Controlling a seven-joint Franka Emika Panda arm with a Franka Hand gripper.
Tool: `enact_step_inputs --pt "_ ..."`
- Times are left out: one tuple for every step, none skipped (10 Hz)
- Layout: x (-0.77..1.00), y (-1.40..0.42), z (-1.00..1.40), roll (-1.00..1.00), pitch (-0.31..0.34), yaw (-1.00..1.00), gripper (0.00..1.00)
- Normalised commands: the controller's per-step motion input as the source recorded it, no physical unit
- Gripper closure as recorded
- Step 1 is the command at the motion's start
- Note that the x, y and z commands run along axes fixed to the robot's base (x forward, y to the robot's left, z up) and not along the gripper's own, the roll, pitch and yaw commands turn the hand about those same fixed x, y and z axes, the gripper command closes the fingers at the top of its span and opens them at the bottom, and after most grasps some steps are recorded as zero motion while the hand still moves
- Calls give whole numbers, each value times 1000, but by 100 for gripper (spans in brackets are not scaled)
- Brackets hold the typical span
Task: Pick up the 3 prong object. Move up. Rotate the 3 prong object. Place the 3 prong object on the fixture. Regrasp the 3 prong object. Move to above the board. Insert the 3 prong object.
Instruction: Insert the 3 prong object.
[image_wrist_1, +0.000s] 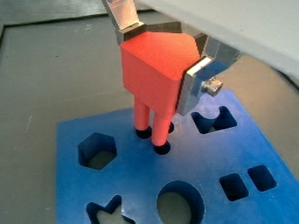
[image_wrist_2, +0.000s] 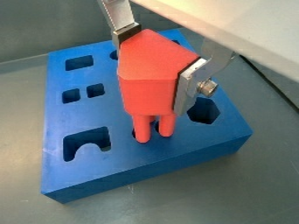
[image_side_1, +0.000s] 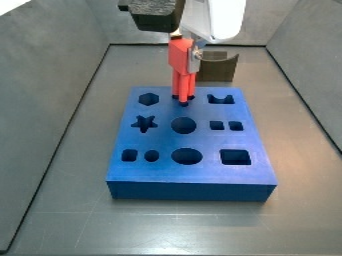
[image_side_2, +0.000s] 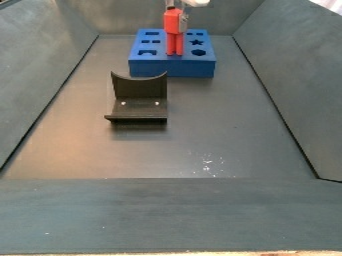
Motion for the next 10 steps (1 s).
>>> enact_step_inputs --pt "0 -166 -157 0 -29 100 100" --pt "0 -240 -214 0 -54 134 100" --pt "0 -131 -123 -37 -131 183 100" --pt "34 0 -74 -83 -131 251 100" --pt "0 0 -169 0 -94 366 100" --pt "0 23 -197 0 -89 491 100" --pt "0 23 -83 0 0 286 100" --pt "0 40 0 0 0 9 100" --pt "-20 57 -63 0 11 0 100" --pt "0 60 -143 0 26 -3 100"
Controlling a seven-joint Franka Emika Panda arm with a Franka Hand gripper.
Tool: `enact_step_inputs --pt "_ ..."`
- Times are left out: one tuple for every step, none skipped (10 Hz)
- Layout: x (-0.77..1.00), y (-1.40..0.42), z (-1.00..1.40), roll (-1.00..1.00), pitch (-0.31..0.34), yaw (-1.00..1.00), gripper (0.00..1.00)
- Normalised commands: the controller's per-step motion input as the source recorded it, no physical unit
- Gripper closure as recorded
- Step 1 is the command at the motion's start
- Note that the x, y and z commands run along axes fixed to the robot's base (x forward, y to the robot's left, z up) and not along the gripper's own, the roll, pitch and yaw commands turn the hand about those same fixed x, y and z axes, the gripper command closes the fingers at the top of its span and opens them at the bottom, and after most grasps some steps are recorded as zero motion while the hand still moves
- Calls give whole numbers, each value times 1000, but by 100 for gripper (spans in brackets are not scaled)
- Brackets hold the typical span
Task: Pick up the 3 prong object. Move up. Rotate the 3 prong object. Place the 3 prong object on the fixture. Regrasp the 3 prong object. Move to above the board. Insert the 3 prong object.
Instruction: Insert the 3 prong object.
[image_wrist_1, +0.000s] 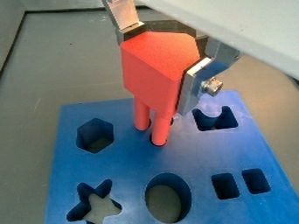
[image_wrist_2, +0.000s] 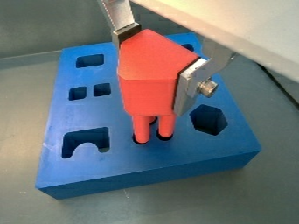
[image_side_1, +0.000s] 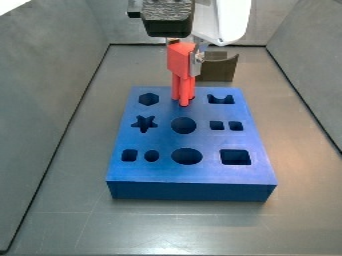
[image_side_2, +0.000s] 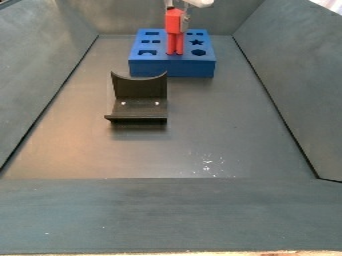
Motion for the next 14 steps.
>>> enact_step_inputs --pt "0 0 0 0 0 -9 100" --pt "0 0 -49 0 0 0 100" --pt "3 0 -131 17 91 -169 100" --pt "43 11 -200 86 214 -337 100" --pt "0 0 -40 0 97 -194 100" --pt "9 0 -17 0 0 0 100" --pt "160 74 -80 0 0 0 100" --pt "134 43 -91 0 9 0 100" --pt "20 0 -6 0 0 0 100" --pt "0 -51 -423 60 -63 0 100" --pt "0 -86 -880 189 -146 0 100" --pt "0 -60 -891 171 -114 0 100" --pt "0 0 -437 123 0 0 100" --pt "0 0 0 29 -40 0 100"
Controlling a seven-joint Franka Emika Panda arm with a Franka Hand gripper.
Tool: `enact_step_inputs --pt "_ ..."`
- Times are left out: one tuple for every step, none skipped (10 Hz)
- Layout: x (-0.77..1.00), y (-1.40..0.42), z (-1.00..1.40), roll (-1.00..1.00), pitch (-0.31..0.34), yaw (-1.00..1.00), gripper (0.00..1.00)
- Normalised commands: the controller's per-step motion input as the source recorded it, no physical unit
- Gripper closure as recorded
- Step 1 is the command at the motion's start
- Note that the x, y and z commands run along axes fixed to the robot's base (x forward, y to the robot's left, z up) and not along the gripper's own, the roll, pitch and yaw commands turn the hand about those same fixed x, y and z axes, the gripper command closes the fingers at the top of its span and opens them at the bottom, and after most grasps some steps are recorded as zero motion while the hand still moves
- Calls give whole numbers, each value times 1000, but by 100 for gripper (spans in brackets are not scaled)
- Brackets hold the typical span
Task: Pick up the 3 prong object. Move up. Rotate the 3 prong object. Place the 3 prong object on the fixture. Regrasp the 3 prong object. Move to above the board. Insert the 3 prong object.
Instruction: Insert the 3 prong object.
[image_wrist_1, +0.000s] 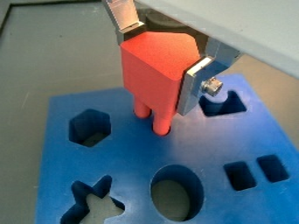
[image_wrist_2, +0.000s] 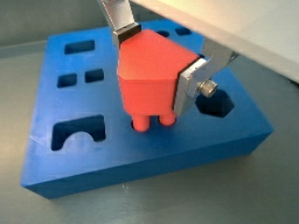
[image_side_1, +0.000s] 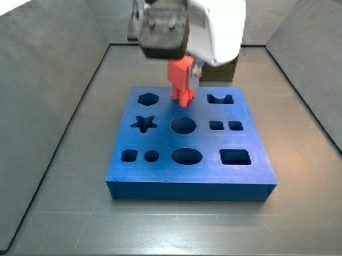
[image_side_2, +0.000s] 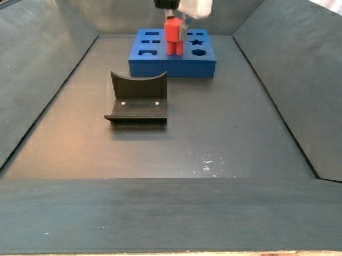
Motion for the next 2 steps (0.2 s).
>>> enact_step_inputs --pt "0 0 0 0 0 0 0" --pt "0 0 0 0 0 0 0"
